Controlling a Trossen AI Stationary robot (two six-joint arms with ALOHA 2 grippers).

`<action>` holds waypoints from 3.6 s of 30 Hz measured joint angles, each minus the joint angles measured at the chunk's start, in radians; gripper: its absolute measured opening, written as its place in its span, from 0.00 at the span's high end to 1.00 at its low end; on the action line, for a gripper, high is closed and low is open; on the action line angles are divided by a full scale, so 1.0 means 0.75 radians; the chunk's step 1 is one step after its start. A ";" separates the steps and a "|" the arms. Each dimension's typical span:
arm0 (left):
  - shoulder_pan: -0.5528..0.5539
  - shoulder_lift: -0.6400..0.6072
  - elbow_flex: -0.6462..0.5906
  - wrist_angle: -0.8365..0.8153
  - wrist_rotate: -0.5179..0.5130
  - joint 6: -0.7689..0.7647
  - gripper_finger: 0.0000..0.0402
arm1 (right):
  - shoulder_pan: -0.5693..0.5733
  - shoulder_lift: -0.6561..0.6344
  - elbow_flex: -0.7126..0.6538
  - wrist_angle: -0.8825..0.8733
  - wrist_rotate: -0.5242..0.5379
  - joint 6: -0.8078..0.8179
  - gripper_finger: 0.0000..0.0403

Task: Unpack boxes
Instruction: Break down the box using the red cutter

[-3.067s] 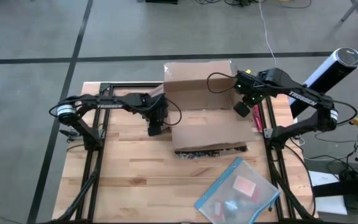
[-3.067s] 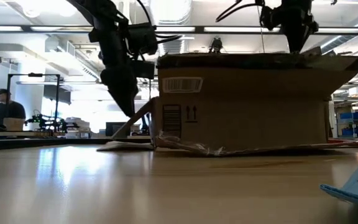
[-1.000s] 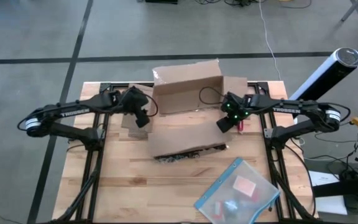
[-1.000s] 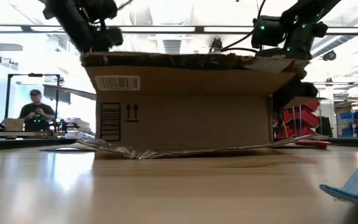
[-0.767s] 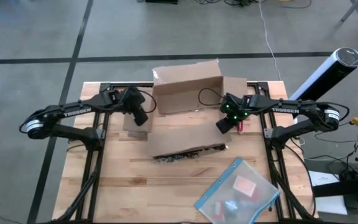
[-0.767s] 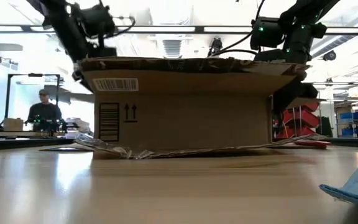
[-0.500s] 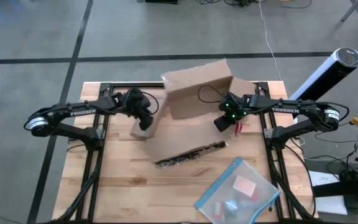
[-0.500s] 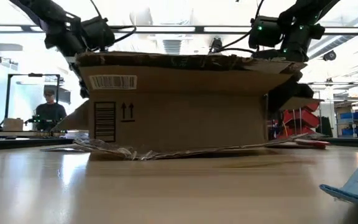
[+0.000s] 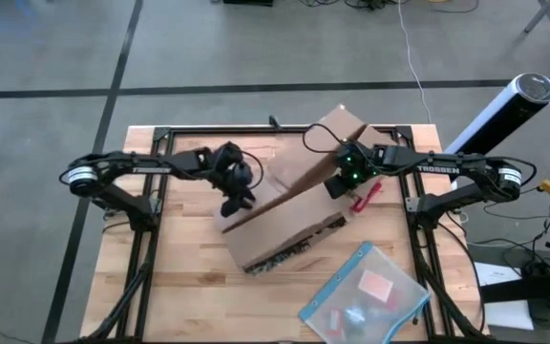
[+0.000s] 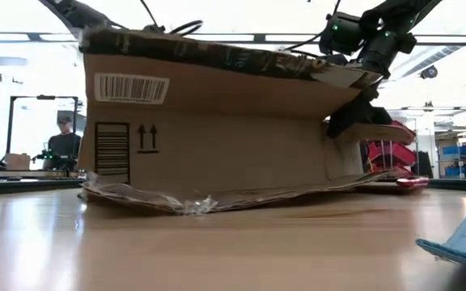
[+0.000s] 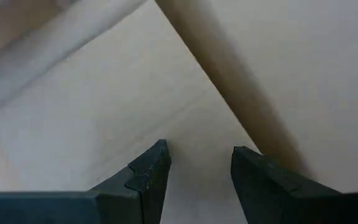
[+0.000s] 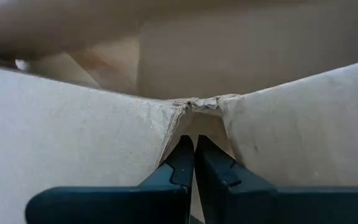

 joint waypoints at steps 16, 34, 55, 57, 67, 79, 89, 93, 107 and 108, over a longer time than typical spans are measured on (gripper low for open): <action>-0.114 0.117 0.085 0.010 0.123 0.025 0.61 | 0.000 0.015 0.000 0.070 -0.005 0.036 1.00; -0.117 -0.663 0.072 -0.476 -0.342 -0.235 0.61 | -0.001 0.015 0.000 0.061 -0.005 0.012 1.00; -0.885 -0.999 -0.383 -0.374 -0.742 -0.929 0.99 | -0.001 0.015 0.000 0.063 -0.003 0.000 1.00; -0.950 -0.992 -0.429 -0.322 -0.765 -1.000 0.99 | -0.001 0.015 0.000 0.064 -0.003 0.001 1.00; -1.011 -0.883 -0.599 0.042 -0.810 -1.194 0.84 | -0.002 0.015 0.000 0.065 0.007 0.026 1.00; -1.011 -0.662 -0.609 0.213 -1.037 -1.232 0.30 | -0.002 0.015 0.000 0.065 0.000 0.047 1.00; -1.012 -0.516 -0.612 0.374 -1.356 -1.247 0.22 | -0.004 0.015 0.000 0.052 0.010 0.028 1.00; -1.012 -0.503 -0.611 0.494 -1.489 -1.195 0.22 | -0.004 0.014 0.000 0.050 0.009 0.027 1.00; -1.011 -0.509 -0.418 0.576 -1.748 -0.734 0.23 | -0.003 0.014 -0.001 0.062 -0.005 0.023 1.00; -1.009 -0.508 -0.403 0.573 -1.771 -0.716 0.26 | -0.002 0.014 -0.001 0.065 -0.011 0.022 1.00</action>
